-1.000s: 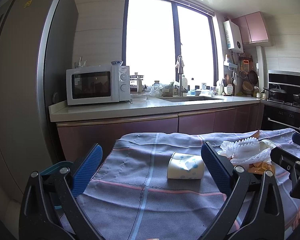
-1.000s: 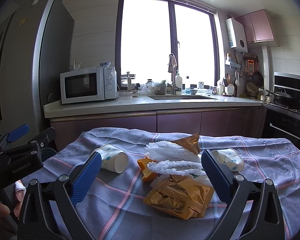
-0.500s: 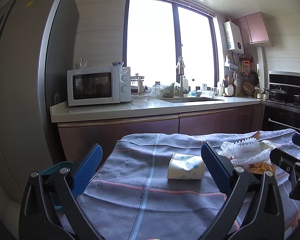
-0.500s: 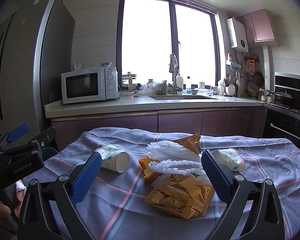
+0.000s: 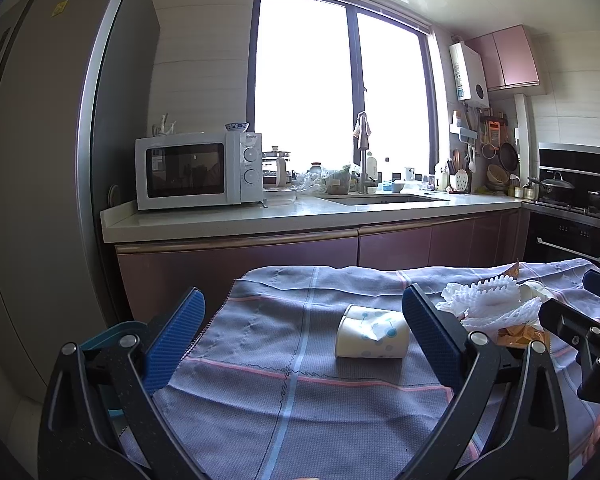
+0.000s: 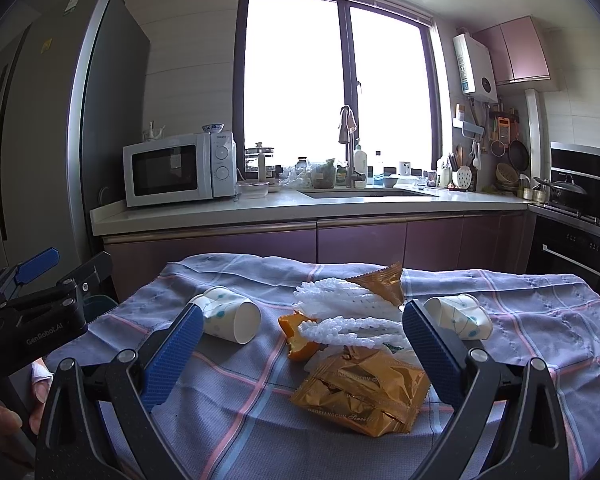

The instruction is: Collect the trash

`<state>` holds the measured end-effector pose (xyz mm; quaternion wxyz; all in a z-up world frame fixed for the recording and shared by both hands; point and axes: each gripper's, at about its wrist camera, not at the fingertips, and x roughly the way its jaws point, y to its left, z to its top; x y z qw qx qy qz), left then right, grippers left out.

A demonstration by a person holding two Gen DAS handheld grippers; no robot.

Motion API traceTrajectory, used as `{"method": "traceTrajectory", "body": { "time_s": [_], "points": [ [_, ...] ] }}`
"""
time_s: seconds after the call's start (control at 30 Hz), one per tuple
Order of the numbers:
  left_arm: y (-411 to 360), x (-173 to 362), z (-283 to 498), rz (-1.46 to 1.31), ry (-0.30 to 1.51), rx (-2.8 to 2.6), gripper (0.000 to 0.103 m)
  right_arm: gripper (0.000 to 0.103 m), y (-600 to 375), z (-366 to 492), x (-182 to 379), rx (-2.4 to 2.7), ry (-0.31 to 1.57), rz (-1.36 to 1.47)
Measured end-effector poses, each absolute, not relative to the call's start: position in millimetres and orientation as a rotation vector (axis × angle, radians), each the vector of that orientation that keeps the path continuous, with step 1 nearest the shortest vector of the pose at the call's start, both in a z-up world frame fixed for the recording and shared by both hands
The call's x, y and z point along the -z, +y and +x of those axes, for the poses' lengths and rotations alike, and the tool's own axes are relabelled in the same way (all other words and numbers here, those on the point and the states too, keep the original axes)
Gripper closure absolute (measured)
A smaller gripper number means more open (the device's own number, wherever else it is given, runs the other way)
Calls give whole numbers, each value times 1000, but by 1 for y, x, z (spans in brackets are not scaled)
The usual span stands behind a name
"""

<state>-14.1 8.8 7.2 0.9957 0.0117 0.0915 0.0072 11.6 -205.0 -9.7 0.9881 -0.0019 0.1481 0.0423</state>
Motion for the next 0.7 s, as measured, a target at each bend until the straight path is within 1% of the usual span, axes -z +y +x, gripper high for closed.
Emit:
{"method": "traceTrajectory", "body": {
  "time_s": [0.7],
  "points": [
    [2, 0, -5, 31, 222, 19, 6, 7, -217, 16, 14, -88, 315, 23]
  ]
}}
